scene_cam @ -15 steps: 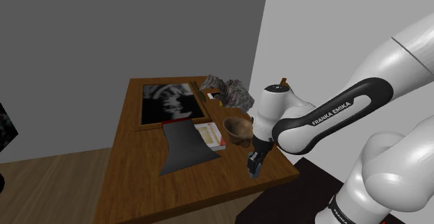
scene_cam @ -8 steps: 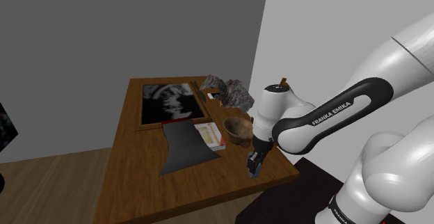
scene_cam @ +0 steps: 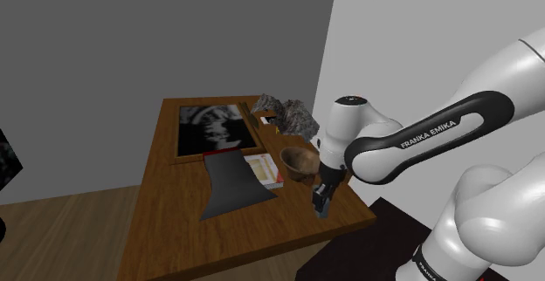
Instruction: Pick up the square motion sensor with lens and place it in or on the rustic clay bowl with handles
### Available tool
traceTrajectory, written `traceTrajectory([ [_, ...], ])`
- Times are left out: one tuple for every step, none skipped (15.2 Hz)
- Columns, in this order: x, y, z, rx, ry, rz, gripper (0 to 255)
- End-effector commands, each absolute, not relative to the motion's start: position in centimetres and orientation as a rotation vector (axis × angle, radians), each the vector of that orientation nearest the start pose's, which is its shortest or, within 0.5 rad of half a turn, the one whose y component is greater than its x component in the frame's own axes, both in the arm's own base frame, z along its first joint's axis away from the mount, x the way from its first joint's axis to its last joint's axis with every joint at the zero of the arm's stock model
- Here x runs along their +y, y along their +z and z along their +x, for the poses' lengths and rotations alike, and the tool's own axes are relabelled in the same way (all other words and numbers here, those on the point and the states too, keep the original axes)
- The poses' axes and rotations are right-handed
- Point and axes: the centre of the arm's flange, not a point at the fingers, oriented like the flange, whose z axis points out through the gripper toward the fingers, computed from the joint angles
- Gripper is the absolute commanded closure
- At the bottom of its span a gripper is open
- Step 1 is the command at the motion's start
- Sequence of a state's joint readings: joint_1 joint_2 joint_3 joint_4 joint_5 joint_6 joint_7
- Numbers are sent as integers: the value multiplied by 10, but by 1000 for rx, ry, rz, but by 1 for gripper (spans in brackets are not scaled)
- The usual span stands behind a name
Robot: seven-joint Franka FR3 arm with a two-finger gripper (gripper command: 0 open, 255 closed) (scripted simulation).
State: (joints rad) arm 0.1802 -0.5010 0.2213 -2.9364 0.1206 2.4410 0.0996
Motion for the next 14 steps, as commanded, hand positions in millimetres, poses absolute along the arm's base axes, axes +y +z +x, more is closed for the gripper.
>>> traceTrajectory([
  [115, 312, 300, -289, -9, -3156, 255],
  [115, 317, 300, -289, -9, -3156, 255],
  [115, 322, 300, -289, -9, -3156, 255],
  [115, 328, 300, -289, -9, -3156, 255],
  [115, 333, 300, -289, -9, -3156, 255],
  [115, 338, 300, -289, -9, -3156, 255],
  [115, 343, 300, -289, -9, -3156, 255],
  [115, 349, 300, -289, -9, -3156, 255],
  [115, 354, 300, -289, -9, -3156, 255],
  [115, 359, 300, -289, -9, -3156, 255],
  [115, 365, 300, -289, -9, -3156, 255],
  [115, 370, 300, -289, -9, -3156, 255],
  [115, 375, 300, -289, -9, -3156, 255],
  [115, 380, 300, -289, -9, -3156, 255],
])
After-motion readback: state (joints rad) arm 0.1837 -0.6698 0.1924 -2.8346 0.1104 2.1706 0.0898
